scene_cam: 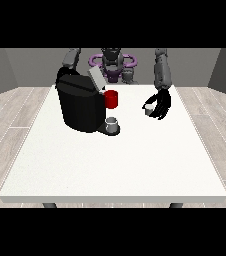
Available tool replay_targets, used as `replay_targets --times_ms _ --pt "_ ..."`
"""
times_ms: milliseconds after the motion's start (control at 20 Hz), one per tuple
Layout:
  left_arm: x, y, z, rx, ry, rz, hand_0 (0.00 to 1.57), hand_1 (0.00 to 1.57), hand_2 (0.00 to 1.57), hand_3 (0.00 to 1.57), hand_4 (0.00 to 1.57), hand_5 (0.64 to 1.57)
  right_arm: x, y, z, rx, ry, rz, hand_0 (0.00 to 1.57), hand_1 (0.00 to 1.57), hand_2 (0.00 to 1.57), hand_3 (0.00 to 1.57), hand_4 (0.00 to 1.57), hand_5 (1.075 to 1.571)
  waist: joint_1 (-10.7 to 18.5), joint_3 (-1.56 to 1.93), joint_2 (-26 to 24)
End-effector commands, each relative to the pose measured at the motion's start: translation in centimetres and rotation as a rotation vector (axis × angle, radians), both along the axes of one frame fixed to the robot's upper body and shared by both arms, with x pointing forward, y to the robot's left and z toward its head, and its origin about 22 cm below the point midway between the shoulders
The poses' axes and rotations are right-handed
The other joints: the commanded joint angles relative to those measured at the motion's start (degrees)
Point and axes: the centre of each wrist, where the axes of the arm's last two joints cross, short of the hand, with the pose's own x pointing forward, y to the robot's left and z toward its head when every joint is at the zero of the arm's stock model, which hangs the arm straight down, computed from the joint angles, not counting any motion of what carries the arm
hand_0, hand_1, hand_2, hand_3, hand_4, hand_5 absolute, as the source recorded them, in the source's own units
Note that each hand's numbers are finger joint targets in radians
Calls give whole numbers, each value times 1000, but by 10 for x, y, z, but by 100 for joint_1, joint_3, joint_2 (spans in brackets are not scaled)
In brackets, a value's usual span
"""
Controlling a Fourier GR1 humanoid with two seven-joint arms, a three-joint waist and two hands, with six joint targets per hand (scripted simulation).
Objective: Insert the coffee pod into the coffee machine and close the lid
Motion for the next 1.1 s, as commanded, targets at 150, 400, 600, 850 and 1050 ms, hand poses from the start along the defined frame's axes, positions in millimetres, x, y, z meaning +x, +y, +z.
replay_targets --times_ms 150,400,600,850,1050 --pt "2 14 3 102 -5 -3 987 987 1095 867 286 1571 -3 2 -1 29 -5 4 0 0 0 0 515 1571 -91 -12 33" --pt "6 21 11 154 41 21 1115 1115 1173 966 280 1571 -7 -18 -12 23 15 -8 0 0 0 0 414 1571 -144 -10 -18" --pt "12 12 19 122 -2 -102 1317 1317 1430 1407 548 1571 0 -25 -15 46 37 -52 0 0 0 0 445 1571 71 -11 -158" --pt "40 -39 47 92 -108 -176 1400 1400 1423 1364 595 1571 3 -8 -27 46 41 6 0 0 0 0 505 1571 6 -8 -123" --pt "52 -39 83 86 -70 -268 1289 1289 1362 1337 557 1571 3 -42 -42 53 101 -62 0 0 0 0 468 1571 318 -6 -569"
